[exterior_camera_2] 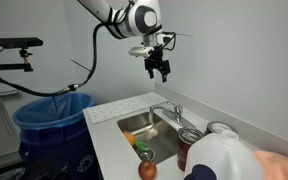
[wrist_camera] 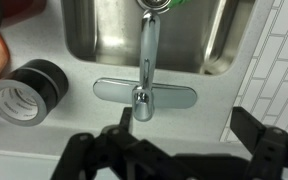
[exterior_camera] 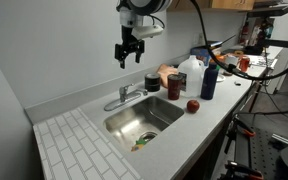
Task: Close the tap
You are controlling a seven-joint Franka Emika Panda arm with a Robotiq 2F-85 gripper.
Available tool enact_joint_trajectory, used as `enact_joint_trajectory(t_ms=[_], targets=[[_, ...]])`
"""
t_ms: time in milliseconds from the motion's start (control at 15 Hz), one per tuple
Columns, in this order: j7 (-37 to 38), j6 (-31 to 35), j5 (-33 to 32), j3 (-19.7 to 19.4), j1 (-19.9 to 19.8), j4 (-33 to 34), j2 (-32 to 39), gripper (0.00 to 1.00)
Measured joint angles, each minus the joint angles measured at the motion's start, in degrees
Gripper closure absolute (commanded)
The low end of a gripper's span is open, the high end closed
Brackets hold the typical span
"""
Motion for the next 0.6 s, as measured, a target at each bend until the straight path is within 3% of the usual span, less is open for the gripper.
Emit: enact_joint_trajectory(t_ms=[600], targets=[[1.52, 0.02, 0.11, 1.7, -0.01, -11.12, -8.74, 0.0]])
